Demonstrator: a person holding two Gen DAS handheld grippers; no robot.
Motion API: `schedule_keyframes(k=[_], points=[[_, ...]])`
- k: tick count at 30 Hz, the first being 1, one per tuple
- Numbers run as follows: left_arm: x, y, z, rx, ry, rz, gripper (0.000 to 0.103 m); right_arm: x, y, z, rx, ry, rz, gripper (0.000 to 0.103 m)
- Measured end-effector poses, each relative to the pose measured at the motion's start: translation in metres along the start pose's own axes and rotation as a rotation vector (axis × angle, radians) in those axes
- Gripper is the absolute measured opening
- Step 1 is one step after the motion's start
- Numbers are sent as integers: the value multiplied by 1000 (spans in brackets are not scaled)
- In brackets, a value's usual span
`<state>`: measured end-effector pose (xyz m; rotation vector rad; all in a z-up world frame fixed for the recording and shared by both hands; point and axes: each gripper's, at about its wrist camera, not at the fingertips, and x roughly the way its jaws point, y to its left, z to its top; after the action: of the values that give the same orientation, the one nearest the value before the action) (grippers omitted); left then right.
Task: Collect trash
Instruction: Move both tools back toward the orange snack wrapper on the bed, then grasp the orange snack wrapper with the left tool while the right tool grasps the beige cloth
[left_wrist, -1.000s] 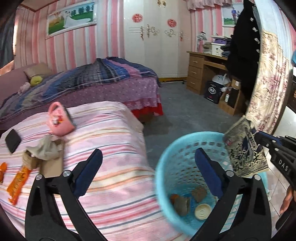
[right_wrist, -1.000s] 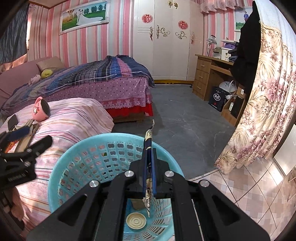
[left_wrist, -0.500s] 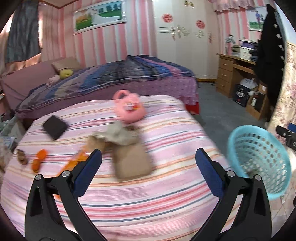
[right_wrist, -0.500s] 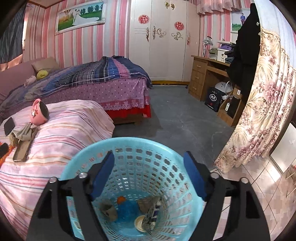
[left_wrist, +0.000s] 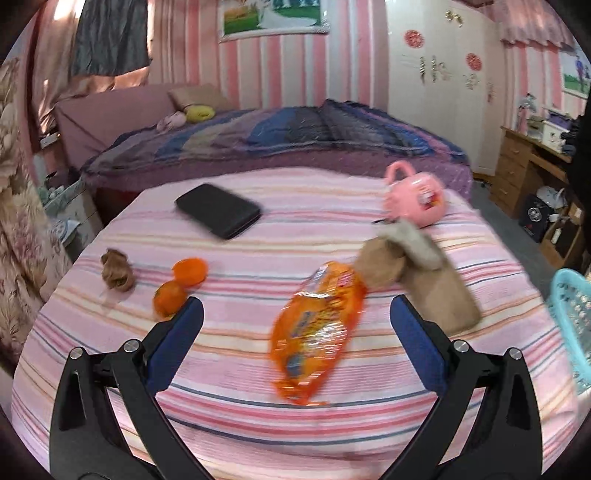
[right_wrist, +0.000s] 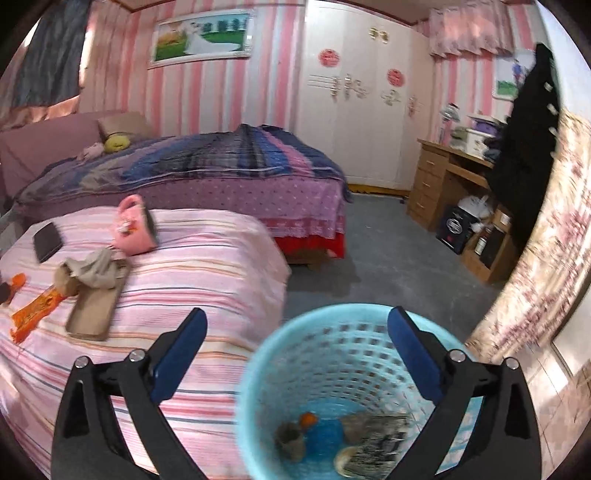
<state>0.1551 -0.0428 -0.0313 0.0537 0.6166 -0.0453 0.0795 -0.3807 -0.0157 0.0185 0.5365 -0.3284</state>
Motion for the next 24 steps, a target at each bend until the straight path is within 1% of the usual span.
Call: schedule_keyframes(k=[2, 6, 9, 12, 14, 16, 17, 18, 19, 20, 22, 23, 24], points=[[13, 8, -4, 8, 34, 4, 98, 2, 19, 0, -32, 1, 15, 97], [27, 14, -9, 27, 71, 18, 98, 6, 51, 1, -65, 4, 55, 97], [37, 17, -9, 9, 115, -20, 97, 13, 67, 1, -72, 7, 81, 97], [48, 13, -11, 25, 156, -40, 96, 21, 84, -1, -81, 19, 95, 97], [56, 7, -13, 49, 193, -55, 87, 25, 94, -1, -86, 32, 104, 97], [62, 4, -15, 59, 223, -80, 66, 29, 100, 0, -88, 39, 110, 97], [65, 3, -15, 56, 238, -108, 62, 30, 104, -1, -89, 43, 114, 97], [65, 3, -15, 52, 238, -121, 54, 31, 107, 0, -91, 48, 121, 97], [64, 2, -14, 47, 234, -132, 41, 32, 108, -1, -92, 50, 125, 97], [64, 1, -14, 47, 232, -140, 35, 32, 112, -1, -94, 52, 130, 97], [63, -1, -14, 58, 226, -136, 17, 34, 116, -1, -97, 56, 141, 97], [61, -3, -14, 67, 219, -135, 11, 34, 120, -1, -99, 60, 149, 97], [59, -3, -13, 75, 209, -142, 1, 35, 122, -1, -100, 63, 153, 97]])
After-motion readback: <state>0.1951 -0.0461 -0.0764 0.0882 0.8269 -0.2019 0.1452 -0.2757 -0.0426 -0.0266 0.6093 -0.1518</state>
